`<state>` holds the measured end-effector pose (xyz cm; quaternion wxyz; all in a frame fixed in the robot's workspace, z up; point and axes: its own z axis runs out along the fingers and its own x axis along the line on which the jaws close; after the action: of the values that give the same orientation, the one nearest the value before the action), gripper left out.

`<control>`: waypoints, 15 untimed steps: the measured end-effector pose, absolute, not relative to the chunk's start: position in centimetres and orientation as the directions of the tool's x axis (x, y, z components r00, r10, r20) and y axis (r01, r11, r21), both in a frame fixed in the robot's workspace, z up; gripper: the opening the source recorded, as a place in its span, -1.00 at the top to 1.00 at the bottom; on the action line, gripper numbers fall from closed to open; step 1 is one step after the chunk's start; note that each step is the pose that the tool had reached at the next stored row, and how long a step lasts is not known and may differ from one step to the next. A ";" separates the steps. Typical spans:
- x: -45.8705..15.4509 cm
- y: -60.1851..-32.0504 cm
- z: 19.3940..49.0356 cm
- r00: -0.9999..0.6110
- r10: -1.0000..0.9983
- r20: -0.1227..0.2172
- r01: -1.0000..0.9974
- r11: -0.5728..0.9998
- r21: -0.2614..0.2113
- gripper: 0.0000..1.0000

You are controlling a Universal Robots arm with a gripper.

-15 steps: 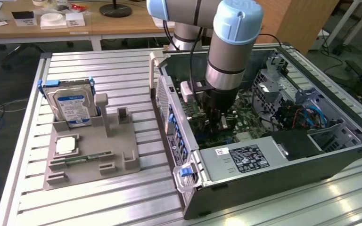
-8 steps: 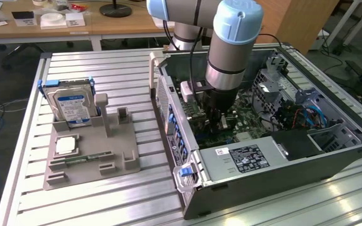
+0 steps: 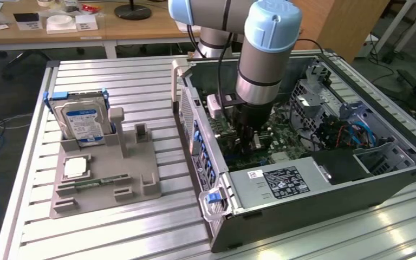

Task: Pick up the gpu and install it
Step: 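Insert the gpu into the slot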

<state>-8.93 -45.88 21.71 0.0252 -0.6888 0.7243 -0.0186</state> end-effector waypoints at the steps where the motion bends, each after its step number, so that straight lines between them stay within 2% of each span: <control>1: -8.9 -45.9 21.6 -0.050 -0.999 -0.012 -0.997 0.051 -0.061 0.44; 15: -8.9 -45.9 21.8 -0.050 -0.999 -0.012 -0.997 0.050 -0.060 0.44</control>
<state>-8.92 -45.86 21.77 0.0250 -0.6889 0.7242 -0.0176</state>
